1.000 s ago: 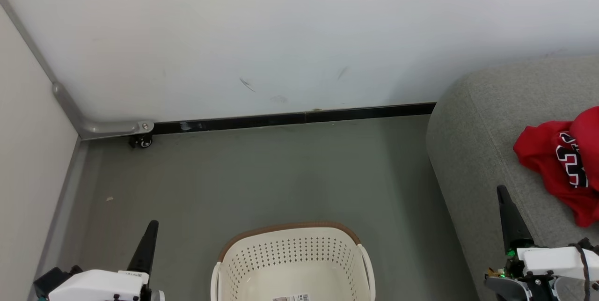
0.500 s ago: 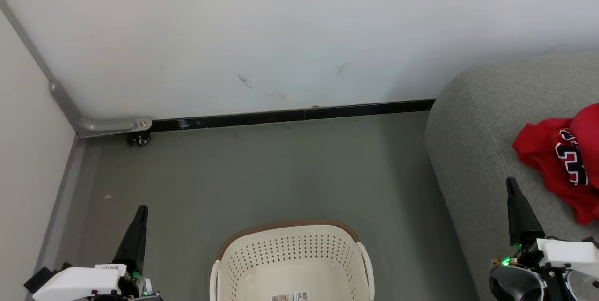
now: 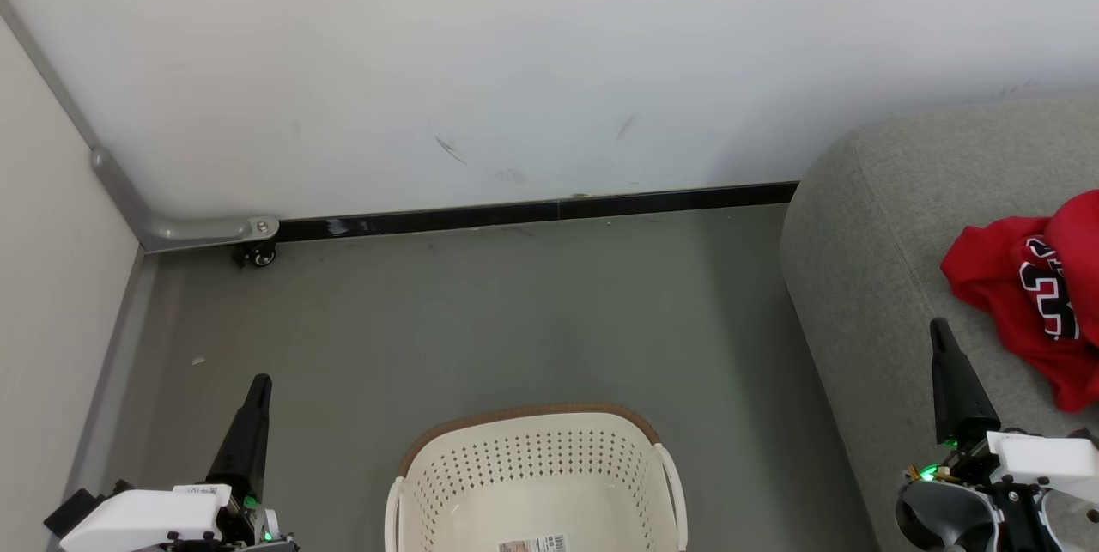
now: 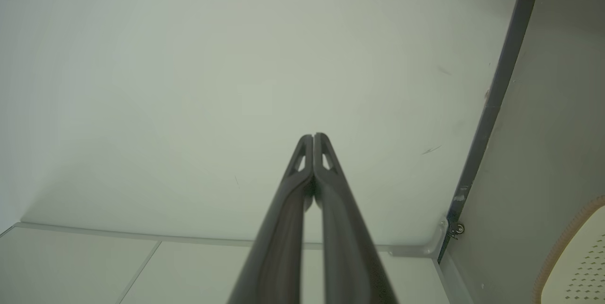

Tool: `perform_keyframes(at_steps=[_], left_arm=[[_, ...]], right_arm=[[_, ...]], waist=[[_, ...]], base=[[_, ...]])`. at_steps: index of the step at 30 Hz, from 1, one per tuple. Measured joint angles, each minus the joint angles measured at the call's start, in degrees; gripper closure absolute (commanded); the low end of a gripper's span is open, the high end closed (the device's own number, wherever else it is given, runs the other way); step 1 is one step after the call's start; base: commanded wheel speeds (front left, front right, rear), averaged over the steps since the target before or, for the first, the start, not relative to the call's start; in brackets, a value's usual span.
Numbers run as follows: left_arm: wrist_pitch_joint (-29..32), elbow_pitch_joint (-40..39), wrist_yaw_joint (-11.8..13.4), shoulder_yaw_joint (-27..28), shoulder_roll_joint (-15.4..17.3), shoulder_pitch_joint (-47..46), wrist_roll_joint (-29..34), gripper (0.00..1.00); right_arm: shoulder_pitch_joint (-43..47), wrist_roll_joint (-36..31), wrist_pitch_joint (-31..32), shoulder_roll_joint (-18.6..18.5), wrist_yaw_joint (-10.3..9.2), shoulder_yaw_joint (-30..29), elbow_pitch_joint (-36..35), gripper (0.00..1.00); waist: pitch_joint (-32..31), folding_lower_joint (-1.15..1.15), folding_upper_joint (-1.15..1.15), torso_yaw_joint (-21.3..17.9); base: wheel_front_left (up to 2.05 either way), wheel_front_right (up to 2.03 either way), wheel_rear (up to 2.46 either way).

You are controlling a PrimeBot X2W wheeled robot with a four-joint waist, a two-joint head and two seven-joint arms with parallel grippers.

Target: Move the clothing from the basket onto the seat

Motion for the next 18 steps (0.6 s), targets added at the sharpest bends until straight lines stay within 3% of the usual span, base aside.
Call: perform_keyframes(at_steps=[18], left_arm=[[-0.01,-0.18,0.0,-0.03,0.0,0.0,-0.01,1.0]], right_arm=[[0.0,0.0,0.0,0.0,0.0,-0.05,0.02,1.0]], waist=[[0.01,-0.01,0.0,0.0]], base=[[0.0,0.0,0.0]])
